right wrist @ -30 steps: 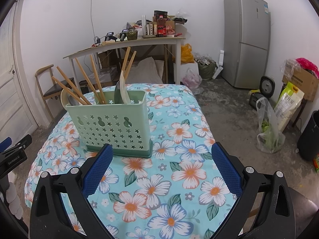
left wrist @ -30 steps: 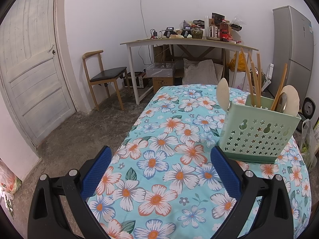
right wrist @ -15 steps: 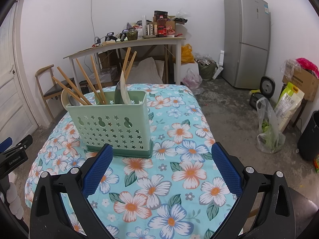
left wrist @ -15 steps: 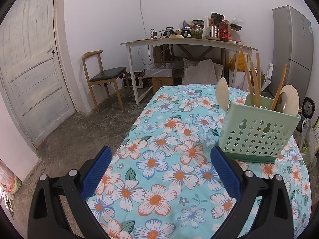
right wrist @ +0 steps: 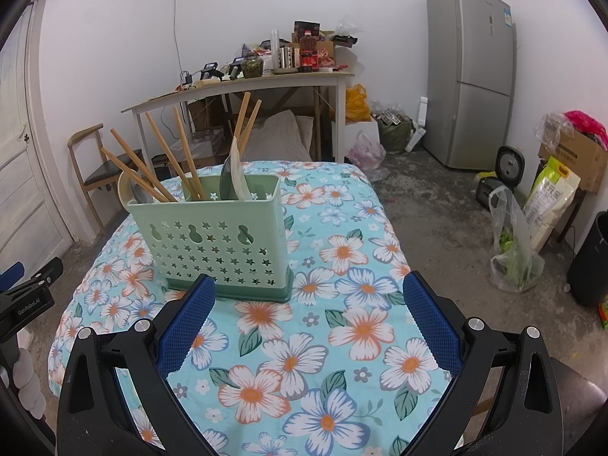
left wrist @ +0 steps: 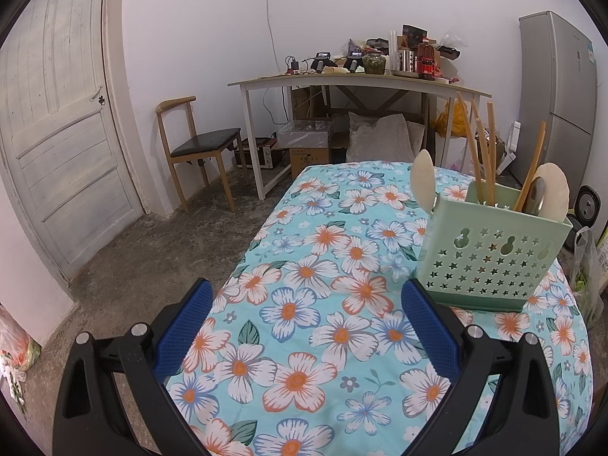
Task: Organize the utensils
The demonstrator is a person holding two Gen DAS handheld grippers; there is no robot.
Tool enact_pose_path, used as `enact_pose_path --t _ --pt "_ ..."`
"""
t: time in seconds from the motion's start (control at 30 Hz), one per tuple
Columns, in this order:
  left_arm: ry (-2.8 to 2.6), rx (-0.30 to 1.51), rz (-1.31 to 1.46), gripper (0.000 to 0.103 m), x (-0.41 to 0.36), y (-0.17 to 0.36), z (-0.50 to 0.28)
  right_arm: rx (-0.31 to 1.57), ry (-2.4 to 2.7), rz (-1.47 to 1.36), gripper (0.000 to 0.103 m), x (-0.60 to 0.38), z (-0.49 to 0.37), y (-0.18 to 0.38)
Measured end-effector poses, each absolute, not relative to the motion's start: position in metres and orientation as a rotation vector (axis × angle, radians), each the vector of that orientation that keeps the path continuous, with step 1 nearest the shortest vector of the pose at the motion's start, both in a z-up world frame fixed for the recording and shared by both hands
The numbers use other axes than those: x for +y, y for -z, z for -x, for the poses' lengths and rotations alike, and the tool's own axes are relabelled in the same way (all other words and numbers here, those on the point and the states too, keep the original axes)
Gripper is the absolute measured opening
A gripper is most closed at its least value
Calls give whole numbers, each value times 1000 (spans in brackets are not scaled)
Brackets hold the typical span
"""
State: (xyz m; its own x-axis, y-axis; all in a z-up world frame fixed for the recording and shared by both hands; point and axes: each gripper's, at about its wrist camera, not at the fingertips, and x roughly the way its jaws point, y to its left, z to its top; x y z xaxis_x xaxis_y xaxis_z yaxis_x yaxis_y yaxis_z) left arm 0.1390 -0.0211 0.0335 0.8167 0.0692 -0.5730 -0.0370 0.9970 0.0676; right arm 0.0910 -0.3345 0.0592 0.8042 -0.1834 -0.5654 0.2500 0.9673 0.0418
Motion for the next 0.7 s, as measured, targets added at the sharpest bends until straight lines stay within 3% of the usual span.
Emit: enact_pose_path --t 0.7 --pt "-57 613 -53 97 -21 -33 -139 591 227 -114 95 -331 -92 -64"
